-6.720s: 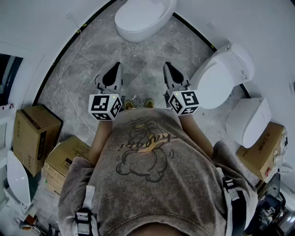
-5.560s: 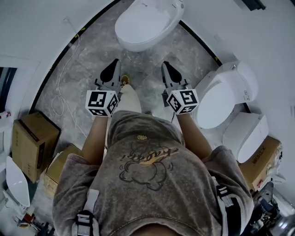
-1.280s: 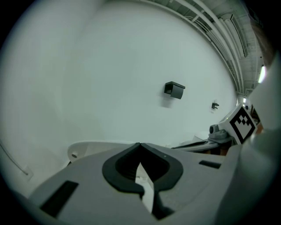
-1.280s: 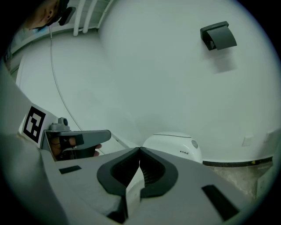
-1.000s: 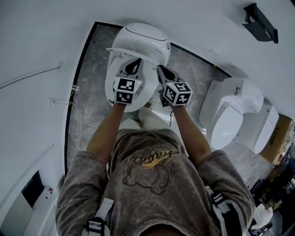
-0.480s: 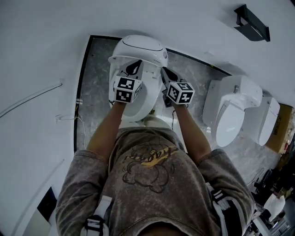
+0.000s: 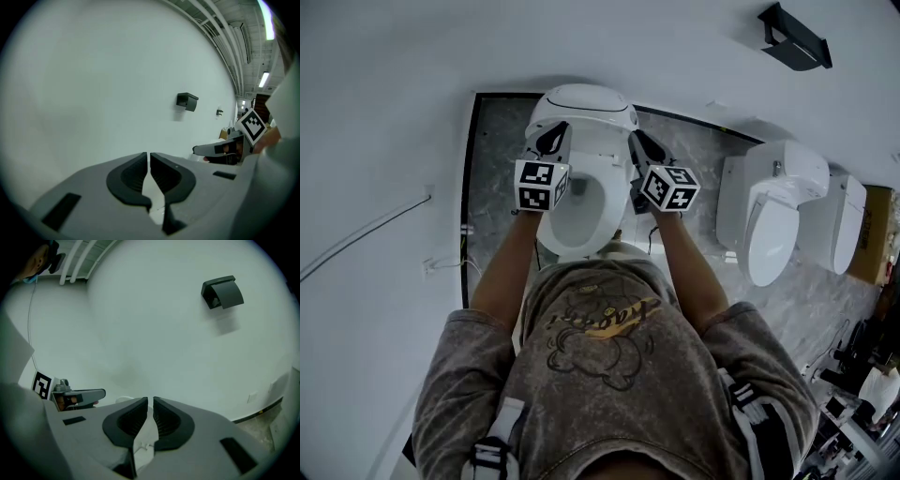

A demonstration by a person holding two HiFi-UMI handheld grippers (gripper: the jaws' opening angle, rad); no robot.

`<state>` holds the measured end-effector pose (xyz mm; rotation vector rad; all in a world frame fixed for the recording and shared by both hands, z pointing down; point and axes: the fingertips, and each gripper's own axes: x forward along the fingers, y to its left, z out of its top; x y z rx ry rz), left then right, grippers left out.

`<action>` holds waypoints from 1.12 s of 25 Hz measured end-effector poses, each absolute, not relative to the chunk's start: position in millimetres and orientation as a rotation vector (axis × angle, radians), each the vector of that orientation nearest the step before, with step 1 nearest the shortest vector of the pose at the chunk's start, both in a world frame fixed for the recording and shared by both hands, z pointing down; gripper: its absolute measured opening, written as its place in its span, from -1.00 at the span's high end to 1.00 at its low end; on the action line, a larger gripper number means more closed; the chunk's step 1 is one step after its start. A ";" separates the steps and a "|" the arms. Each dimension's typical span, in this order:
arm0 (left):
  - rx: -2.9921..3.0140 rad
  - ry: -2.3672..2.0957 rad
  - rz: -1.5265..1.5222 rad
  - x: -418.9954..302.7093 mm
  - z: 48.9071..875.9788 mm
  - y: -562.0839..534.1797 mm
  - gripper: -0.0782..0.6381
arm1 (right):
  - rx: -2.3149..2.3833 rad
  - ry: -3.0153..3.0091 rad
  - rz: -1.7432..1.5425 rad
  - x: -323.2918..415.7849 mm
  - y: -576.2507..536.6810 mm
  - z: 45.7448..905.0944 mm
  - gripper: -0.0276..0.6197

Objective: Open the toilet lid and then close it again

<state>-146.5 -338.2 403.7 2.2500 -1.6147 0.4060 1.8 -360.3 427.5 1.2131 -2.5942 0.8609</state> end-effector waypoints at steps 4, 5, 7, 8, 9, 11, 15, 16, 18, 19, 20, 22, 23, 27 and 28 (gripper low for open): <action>2.285 -1.582 0.400 -146.8 403.2 -352.3 0.55 | 1.211 -2.619 0.866 -6.5 -370.9 421.0 0.50; 2.292 -1.568 0.399 -145.8 404.0 -355.3 0.49 | 1.202 -2.624 0.864 -8.7 -372.5 420.4 0.43; 2.303 -1.536 0.400 -143.5 407.6 -360.1 0.28 | 1.178 -2.627 0.839 -13.9 -373.7 421.0 0.27; 2.307 -1.523 0.401 -142.5 410.1 -362.7 0.18 | 1.165 -2.624 0.818 -16.4 -374.2 422.2 0.19; 2.311 -1.512 0.403 -141.7 412.7 -365.8 0.08 | 1.152 -2.620 0.793 -18.6 -375.2 423.9 0.16; 2.317 -1.499 0.413 -141.3 417.9 -373.3 0.01 | 1.128 -2.612 0.753 -22.1 -379.7 427.8 0.12; 2.318 -1.494 0.440 -145.3 428.2 -392.0 -0.01 | 1.098 -2.604 0.711 -27.4 -395.3 434.0 0.11; 2.319 -1.495 0.448 -146.6 430.9 -397.6 -0.01 | 1.092 -2.602 0.703 -29.0 -400.3 435.6 0.11; 2.323 -1.485 0.464 -147.6 437.2 -408.2 -0.02 | 1.073 -2.594 0.697 -32.2 -409.2 440.3 0.11; 2.326 -1.476 0.474 -147.3 440.8 -412.9 -0.02 | 1.060 -2.587 0.698 -34.2 -412.6 443.7 0.11; 2.328 -1.469 0.487 -147.1 444.1 -417.0 -0.02 | 1.044 -2.579 0.698 -36.5 -415.3 447.8 0.11; 2.325 -1.460 0.506 -147.4 449.3 -422.9 -0.02 | 1.020 -2.564 0.696 -40.8 -418.8 455.0 0.11; 2.321 -1.454 0.509 -147.6 451.4 -424.4 -0.02 | 1.015 -2.559 0.696 -42.3 -420.0 457.3 0.11; 2.306 -1.431 0.533 -148.3 461.0 -423.3 -0.03 | 1.024 -2.561 0.720 -45.5 -422.3 459.0 0.11; 2.303 -1.431 0.528 -148.8 461.4 -423.3 -0.03 | 1.029 -2.563 0.725 -45.7 -422.5 458.8 0.11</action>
